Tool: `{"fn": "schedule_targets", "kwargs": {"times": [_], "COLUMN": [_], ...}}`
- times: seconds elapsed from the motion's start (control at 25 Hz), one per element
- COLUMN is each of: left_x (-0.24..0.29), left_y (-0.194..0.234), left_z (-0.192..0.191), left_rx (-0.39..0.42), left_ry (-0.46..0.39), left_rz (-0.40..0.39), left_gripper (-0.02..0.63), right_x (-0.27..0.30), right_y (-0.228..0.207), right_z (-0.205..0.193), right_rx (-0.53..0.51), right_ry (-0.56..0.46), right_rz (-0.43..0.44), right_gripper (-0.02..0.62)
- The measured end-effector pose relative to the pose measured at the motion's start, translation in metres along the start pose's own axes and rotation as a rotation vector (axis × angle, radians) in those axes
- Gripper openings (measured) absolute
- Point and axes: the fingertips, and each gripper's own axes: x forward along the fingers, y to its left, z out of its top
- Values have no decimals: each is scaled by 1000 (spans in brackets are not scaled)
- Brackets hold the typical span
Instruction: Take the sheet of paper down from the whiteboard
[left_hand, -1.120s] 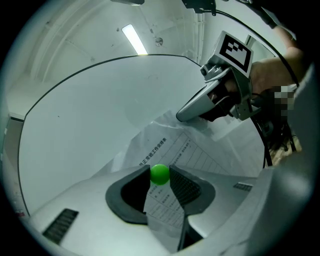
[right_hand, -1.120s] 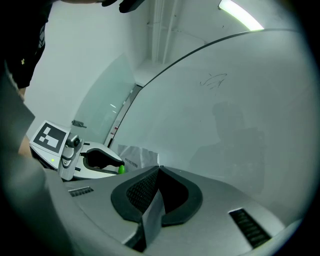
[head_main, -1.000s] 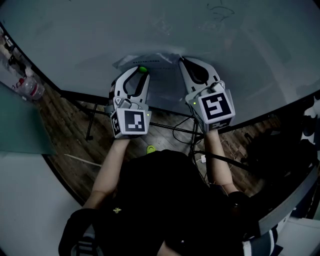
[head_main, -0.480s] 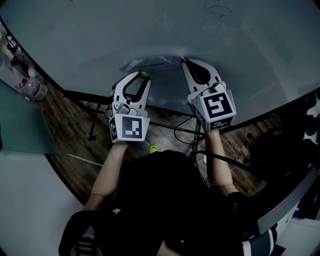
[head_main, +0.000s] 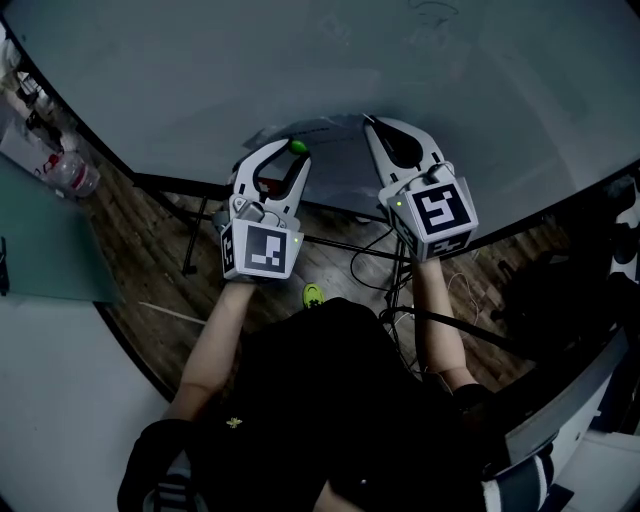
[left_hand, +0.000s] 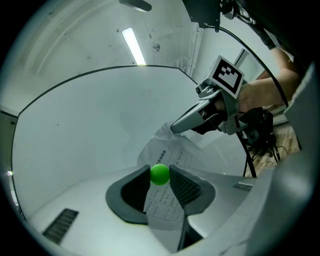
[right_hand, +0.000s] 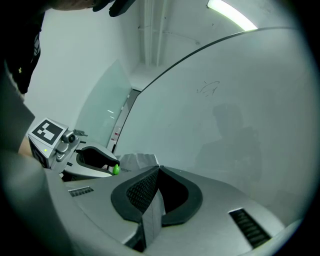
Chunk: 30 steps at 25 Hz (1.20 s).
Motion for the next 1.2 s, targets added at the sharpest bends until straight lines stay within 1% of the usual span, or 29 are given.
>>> {"fn": "schedule_targets", "kwargs": {"times": [0.32,0.72,0.88,1.12,1.2], "left_x": [-40,-81,-95,-114,-120], "left_y": [-16,-44,-53,-65,-69], "left_z": [-2,-1,3,5,5], "left_rx": [6,-9,-10,-25,-31], "left_ry": [1,-2,-5,-6,-4], "left_rz": [-12,-60,-72,-90,-94], "left_gripper": [133,133,133,133,133], "right_x": [-29,-65,-80,-98,-104], "right_y": [40,79,92,113,120], "right_z": [0,5,3,9,8], "right_rx": [16,37,64,65,85], "right_ry": [13,18,21,17,20], "right_rz": [16,2,6,14,22], "right_gripper": [-5,-5,-5,-5,-5]}}
